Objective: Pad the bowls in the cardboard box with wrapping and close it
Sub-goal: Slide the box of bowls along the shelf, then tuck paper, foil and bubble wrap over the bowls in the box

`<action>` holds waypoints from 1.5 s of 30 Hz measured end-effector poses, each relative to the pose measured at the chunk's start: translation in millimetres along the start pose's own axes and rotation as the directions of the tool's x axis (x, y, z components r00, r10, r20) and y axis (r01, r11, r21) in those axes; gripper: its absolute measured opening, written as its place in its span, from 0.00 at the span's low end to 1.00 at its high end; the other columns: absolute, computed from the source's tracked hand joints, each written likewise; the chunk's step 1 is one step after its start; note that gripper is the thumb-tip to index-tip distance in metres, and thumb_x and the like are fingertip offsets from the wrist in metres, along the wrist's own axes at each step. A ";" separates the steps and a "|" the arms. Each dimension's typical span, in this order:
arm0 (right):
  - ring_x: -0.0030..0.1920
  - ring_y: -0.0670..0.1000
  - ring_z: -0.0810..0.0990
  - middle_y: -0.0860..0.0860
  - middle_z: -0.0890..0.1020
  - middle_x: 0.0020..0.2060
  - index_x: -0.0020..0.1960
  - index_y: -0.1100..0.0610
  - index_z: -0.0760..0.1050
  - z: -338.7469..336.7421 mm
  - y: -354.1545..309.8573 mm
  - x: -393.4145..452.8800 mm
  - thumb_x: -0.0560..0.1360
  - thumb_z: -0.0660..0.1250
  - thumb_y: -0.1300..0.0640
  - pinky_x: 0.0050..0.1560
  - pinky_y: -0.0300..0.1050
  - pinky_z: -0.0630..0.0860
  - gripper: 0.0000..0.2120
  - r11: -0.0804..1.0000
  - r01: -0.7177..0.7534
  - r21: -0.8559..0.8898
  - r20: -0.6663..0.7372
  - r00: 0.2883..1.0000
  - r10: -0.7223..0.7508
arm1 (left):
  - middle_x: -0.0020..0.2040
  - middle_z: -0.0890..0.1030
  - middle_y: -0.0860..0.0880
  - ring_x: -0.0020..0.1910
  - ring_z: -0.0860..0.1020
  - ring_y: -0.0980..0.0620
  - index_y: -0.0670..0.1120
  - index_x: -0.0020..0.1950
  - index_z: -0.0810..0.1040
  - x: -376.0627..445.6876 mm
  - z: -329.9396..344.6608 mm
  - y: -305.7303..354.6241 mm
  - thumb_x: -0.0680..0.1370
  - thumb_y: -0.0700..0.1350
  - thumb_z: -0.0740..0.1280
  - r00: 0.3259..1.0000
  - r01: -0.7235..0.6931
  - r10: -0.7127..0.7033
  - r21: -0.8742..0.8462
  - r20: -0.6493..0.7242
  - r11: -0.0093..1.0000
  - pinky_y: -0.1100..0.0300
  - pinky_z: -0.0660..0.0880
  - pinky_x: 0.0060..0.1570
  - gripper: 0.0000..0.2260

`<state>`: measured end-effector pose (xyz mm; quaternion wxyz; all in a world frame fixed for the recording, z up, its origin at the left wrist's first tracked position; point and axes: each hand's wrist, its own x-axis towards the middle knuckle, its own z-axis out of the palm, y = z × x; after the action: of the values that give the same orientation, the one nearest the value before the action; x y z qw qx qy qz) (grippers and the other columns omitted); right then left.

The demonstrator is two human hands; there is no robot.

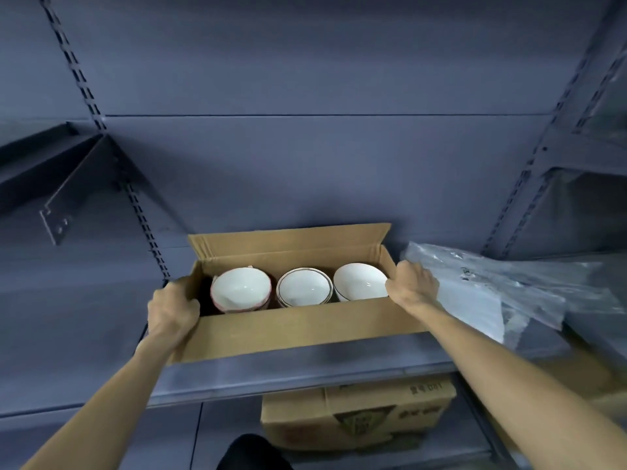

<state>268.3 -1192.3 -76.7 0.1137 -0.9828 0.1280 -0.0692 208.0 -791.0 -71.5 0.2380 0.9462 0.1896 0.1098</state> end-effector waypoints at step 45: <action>0.58 0.59 0.80 0.54 0.81 0.60 0.67 0.52 0.72 -36.6 95.2 27.0 0.82 0.65 0.53 0.52 0.50 0.76 0.14 0.998 -0.040 0.051 -0.050 0.998 0.043 | 0.41 0.86 0.45 0.40 0.82 0.36 0.48 0.55 0.84 2.7 -16.0 67.6 0.77 0.40 0.69 0.895 -0.412 0.408 0.018 -0.181 0.911 0.51 0.74 0.37 0.09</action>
<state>265.7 -1296.7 -61.4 0.1363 -0.9747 0.1496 -0.0952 226.4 -838.4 -24.1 0.2010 0.9485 0.0058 0.2448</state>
